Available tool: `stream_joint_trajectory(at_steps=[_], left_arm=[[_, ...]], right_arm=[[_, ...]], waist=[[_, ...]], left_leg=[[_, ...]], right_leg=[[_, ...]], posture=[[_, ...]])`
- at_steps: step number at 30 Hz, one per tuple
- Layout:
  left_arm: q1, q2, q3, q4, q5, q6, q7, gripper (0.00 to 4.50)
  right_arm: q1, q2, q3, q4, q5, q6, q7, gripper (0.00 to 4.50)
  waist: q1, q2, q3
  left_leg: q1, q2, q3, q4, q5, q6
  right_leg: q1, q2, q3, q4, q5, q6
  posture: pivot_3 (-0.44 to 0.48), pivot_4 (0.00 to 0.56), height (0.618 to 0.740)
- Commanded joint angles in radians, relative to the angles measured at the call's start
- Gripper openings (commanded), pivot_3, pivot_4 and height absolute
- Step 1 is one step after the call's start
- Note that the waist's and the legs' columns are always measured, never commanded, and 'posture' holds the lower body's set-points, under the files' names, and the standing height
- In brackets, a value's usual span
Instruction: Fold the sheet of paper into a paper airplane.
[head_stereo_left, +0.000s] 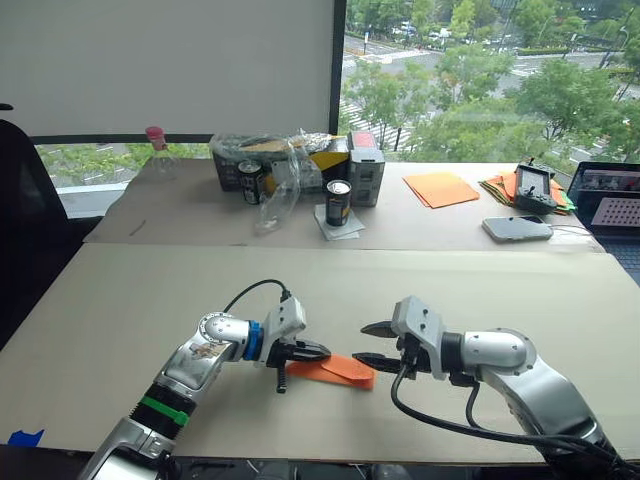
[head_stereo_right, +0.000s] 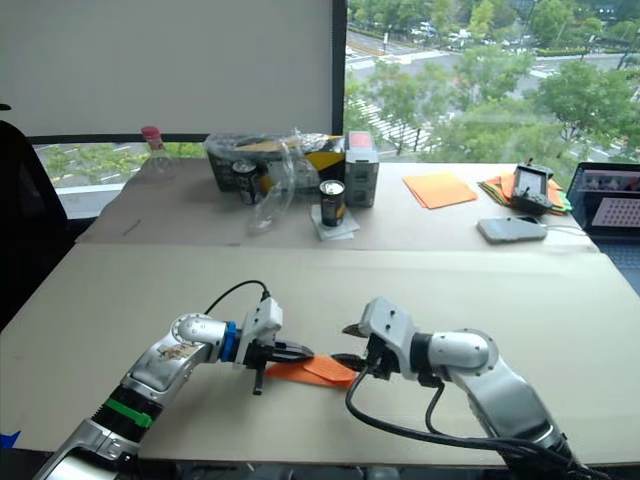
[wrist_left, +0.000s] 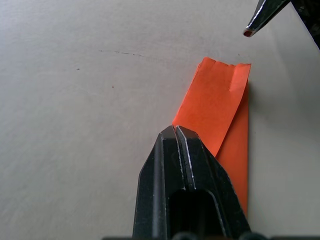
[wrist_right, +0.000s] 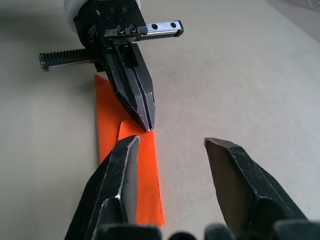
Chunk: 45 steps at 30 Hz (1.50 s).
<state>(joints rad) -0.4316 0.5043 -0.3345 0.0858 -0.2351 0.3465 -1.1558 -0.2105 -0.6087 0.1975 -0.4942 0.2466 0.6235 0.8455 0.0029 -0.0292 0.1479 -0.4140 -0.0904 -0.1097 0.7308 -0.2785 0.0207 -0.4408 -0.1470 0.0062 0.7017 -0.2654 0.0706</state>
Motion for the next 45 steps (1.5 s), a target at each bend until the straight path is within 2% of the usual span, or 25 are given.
stream_joint_trajectory(at_steps=[1,4,13,19,32,36,39,45], left_arm=[[0.021,0.014,-0.007,0.018,0.033,0.025,0.02,0.0],[0.023,0.019,-0.004,0.009,0.031,0.031,0.021,0.0],[0.034,0.036,-0.005,0.0,0.033,0.035,0.02,0.0],[0.033,0.036,-0.01,0.005,0.036,0.029,0.017,0.0],[0.015,0.018,-0.027,0.034,0.04,0.016,0.007,0.0],[0.016,0.018,-0.028,0.033,0.041,0.017,0.005,0.0],[0.014,0.017,-0.032,0.033,0.043,0.018,0.003,0.0],[0.004,0.002,-0.044,0.034,0.049,0.017,0.002,0.0]], right_arm=[[-0.001,0.049,0.063,0.029,-0.025,0.006,-0.053,0.98],[0.0,0.06,0.107,0.06,-0.051,0.01,-0.069,0.02],[-0.014,0.086,0.14,0.137,-0.056,0.057,-0.095,0.02],[0.052,-0.002,0.12,0.127,-0.066,0.032,-0.074,0.02],[0.179,-0.141,-0.058,0.077,0.018,0.012,-0.022,0.02],[0.107,-0.104,-0.105,0.029,0.073,-0.003,-0.018,0.02],[0.026,-0.032,-0.096,0.019,0.114,0.037,-0.051,0.02],[0.015,0.021,0.041,0.063,0.073,0.027,-0.049,0.02]], waist=[[0.0,0.0,0.0],[0.0,0.0,0.0],[-0.009,0.0,0.0],[-0.007,0.001,0.0],[0.011,0.0,-0.001],[0.01,0.0,-0.001],[0.005,0.0,-0.001],[0.01,0.0,-0.001]], left_leg=[[0.0,0.0,0.0,-0.001,0.0,0.0],[0.0,0.0,0.0,0.0,0.0,0.0],[0.001,0.0,0.0,-0.001,0.0,0.0],[0.003,0.0,0.0,-0.001,0.0,0.0],[0.005,-0.001,0.0,-0.001,-0.001,0.001],[0.005,-0.001,0.0,-0.001,-0.001,0.001],[0.005,0.0,0.001,-0.001,-0.001,0.001],[0.003,-0.001,0.0,-0.001,-0.001,0.002]], right_leg=[[0.0,0.0,0.0,0.0,0.0,0.0],[0.0,0.0,0.0,0.0,0.0,0.0],[0.0,0.0,0.0,0.0,0.0,0.0],[0.002,0.0,0.0,0.0,0.0,0.001],[0.006,-0.001,0.0,-0.003,0.0,0.001],[0.006,-0.001,0.0,-0.003,0.0,0.001],[0.004,0.0,0.001,-0.002,0.0,0.002],[0.004,0.0,0.0,-0.003,0.0,0.002]], posture=[[0.0,0.15,0.67],[0.0,0.15,0.67],[0.0,0.15,0.67],[0.0,0.15,0.67],[0.0,0.15,0.67],[0.0,0.15,0.67],[0.0,0.15,0.67],[0.0,0.15,0.67]])
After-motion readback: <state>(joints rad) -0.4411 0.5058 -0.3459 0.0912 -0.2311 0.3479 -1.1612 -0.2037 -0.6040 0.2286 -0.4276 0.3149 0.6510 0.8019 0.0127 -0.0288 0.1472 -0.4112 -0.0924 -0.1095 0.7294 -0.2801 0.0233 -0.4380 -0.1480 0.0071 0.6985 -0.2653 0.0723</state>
